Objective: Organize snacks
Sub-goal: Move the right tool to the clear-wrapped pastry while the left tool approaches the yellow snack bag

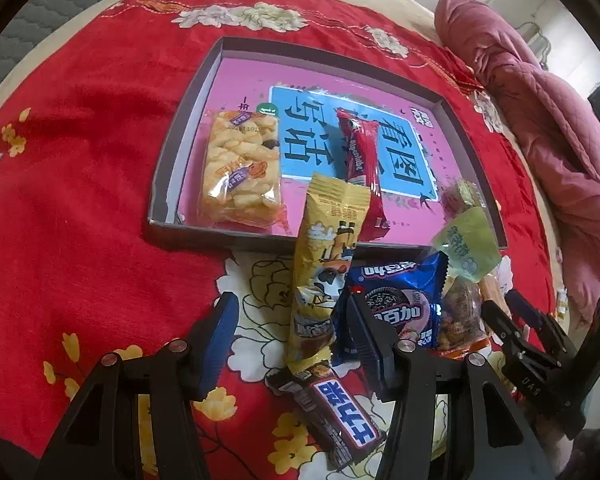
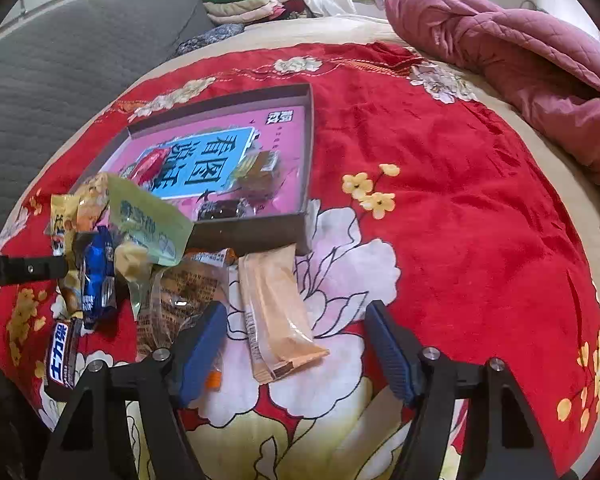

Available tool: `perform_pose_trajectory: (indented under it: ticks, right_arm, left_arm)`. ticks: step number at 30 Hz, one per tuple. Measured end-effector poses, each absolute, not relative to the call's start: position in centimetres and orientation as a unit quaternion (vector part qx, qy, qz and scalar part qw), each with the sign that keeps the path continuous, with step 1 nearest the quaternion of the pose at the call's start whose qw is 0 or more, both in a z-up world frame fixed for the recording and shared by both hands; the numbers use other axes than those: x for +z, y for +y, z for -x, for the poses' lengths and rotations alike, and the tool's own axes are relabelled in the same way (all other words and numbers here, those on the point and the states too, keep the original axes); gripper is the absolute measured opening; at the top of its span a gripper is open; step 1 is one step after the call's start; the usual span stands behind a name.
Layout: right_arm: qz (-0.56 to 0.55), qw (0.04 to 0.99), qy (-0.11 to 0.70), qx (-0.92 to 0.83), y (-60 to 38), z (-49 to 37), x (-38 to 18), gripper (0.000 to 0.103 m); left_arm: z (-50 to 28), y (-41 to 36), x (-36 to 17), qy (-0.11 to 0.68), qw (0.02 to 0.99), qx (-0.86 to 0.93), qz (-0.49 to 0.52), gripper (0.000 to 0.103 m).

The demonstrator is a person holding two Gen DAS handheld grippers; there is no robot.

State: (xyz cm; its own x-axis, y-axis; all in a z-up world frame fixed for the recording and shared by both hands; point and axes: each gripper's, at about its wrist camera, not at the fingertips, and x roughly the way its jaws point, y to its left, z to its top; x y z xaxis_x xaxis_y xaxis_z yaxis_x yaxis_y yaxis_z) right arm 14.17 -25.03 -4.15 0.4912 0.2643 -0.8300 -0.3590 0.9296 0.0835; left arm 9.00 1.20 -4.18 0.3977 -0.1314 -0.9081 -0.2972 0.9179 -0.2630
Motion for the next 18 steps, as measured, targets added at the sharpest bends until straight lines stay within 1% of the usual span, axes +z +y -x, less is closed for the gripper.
perform_pose_trajectory:
  ticks: [2,6,10,12,17,18]
  right_arm:
    - [0.059,0.861,0.471,0.182,-24.8,-14.3,-4.3,0.064]
    - [0.072,0.861,0.469,0.183,-24.4,-14.3,-4.6,0.060]
    - [0.083,0.862,0.465,0.185,-24.2,-14.3,-4.7,0.053]
    - [0.090,0.862,0.463,0.188,-24.0,-14.3,-4.8,0.049]
    - [0.098,0.865,0.452,0.192,-23.7,-14.2,-4.7,0.033]
    - [0.099,0.865,0.452,0.194,-23.6,-14.2,-4.7,0.033]
  left_arm:
    - [-9.1,1.1,-4.3,0.547,0.813,0.052,0.193,0.058]
    - [-9.2,1.0,-4.5,0.546,0.814,0.053,0.189,0.058]
    - [-9.4,1.1,-4.7,0.546,0.815,0.056,0.188,0.058]
    - [-9.5,1.1,-4.8,0.544,0.816,0.058,0.187,0.058]
    - [-9.8,1.0,-5.2,0.543,0.817,0.060,0.184,0.058]
    - [-9.8,1.0,-5.3,0.543,0.817,0.059,0.185,0.058]
